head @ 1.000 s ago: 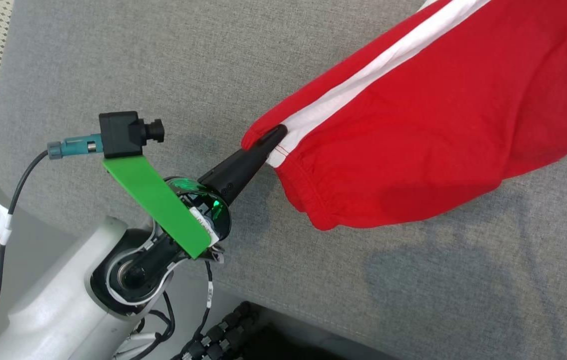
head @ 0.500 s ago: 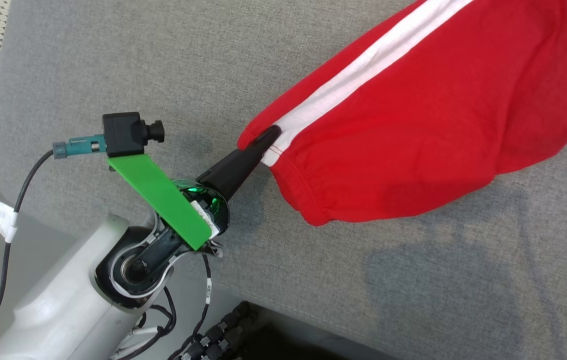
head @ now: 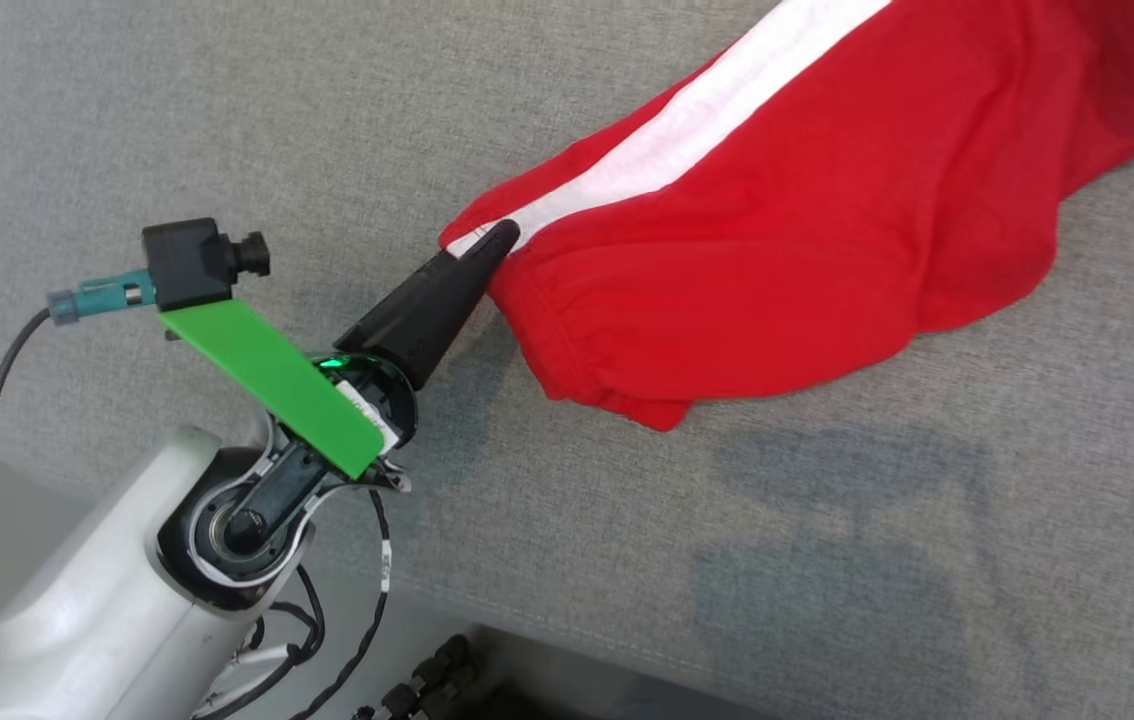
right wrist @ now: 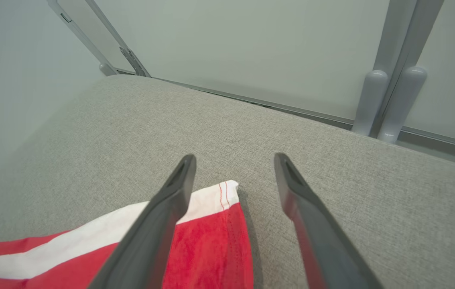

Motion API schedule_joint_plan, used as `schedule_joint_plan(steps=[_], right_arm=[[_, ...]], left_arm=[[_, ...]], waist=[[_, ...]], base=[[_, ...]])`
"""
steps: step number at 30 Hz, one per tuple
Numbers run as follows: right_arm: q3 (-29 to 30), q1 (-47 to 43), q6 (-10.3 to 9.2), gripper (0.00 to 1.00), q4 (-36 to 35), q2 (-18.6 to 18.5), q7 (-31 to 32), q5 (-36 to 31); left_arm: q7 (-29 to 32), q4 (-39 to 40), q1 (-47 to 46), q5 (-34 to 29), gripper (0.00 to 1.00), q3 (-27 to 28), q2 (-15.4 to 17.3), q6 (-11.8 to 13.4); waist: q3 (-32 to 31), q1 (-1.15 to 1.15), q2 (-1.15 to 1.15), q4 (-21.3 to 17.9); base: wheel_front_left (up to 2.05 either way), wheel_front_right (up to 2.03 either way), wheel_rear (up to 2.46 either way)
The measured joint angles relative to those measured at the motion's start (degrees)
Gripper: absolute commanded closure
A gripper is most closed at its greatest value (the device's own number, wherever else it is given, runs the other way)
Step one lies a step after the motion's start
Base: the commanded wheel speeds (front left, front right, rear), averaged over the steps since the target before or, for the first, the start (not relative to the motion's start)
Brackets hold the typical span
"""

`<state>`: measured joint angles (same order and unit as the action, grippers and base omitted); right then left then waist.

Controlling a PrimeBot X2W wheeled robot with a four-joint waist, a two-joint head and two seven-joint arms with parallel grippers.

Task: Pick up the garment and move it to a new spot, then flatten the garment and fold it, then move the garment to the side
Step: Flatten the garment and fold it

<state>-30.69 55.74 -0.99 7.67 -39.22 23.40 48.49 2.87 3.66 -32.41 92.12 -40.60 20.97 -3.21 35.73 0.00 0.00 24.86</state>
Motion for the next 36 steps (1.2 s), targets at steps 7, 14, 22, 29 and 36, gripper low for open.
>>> schedule_joint_plan(steps=[7,14,22,29,36], right_arm=[[-0.2,-2.4,1.14,0.00,1.3,-0.5,-0.3,0.5],[-0.5,-6.3,2.26,0.00,1.9,-0.2,-1.1,3.1],[-1.4,-11.1,2.49,0.00,1.7,-0.1,-0.1,5.6],[-1.8,-12.2,2.41,0.00,1.0,-0.4,0.9,6.3],[-2.7,-14.0,1.53,0.00,0.8,-0.5,2.4,6.5]], left_arm=[[-0.4,0.6,3.2,0.0,0.00,-0.5,1.1,1.7],[-1.5,0.7,6.7,-0.1,0.00,-0.4,3.7,5.0],[-2.3,6.4,10.4,2.7,0.00,-2.0,1.2,5.7],[-2.7,8.2,11.3,3.0,0.00,-2.4,0.5,6.4],[-2.5,8.6,11.3,2.8,0.00,-3.3,0.5,7.9]], waist=[[-2.4,0.00,0.00,-1.7],[-5.3,0.00,0.00,-2.8],[-7.7,0.00,0.00,-4.3],[-7.6,0.00,0.00,-5.5],[-6.1,0.00,0.00,-5.8]], base=[[0.00,0.00,0.00],[0.00,0.00,0.00],[0.00,0.00,0.00],[0.00,0.00,0.00],[0.00,0.00,0.00]])
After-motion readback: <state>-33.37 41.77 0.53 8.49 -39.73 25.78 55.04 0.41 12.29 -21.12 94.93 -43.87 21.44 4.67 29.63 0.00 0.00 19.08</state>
